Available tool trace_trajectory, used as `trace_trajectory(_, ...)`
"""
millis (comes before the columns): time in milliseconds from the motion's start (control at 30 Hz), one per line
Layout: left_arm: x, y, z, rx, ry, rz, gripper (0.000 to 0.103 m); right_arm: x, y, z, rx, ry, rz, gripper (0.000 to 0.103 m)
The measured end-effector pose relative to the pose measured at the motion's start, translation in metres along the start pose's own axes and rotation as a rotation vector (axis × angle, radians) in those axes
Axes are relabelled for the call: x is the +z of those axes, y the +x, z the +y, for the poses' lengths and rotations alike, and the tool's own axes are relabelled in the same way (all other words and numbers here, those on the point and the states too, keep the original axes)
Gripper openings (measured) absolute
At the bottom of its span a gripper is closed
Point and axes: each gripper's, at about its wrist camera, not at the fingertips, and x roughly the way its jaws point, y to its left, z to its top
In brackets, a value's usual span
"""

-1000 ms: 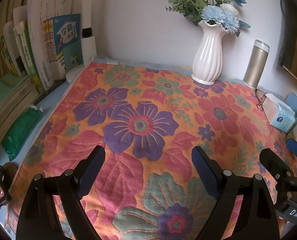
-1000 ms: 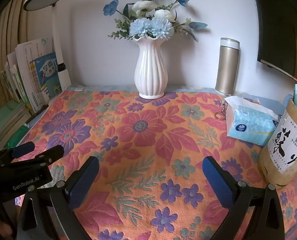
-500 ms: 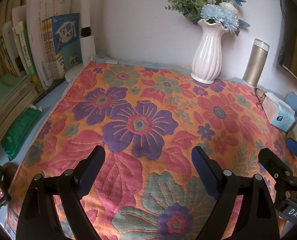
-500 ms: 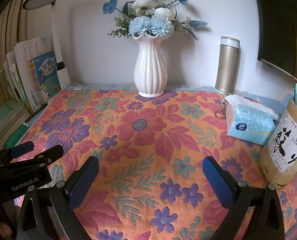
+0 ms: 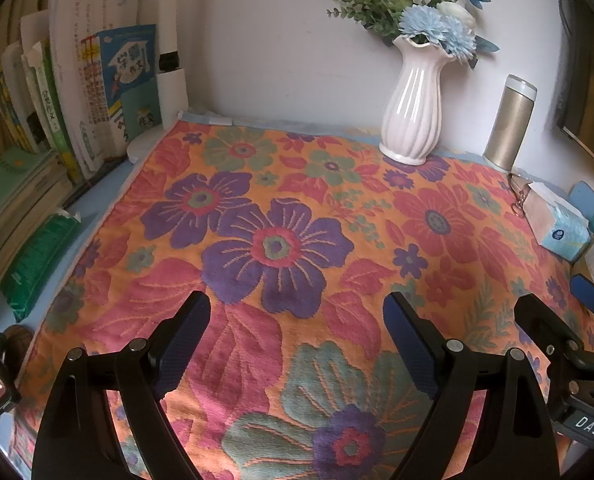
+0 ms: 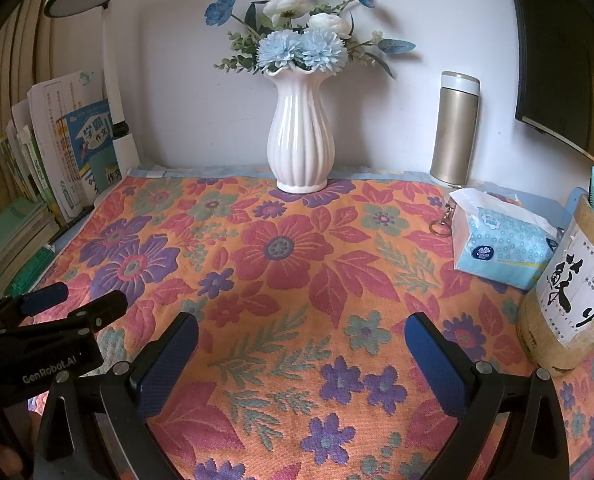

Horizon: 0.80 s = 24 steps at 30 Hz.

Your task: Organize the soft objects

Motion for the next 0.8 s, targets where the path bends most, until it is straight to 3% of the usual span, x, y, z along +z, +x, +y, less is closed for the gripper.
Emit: trace_trajectory(800, -0.0005, 0.0005, -0.0017, -0.003, 0.013, 0.005, 0.087, -0.0002, 0.0005, -0.0009, -0.001, 0.001, -0.001, 0.103)
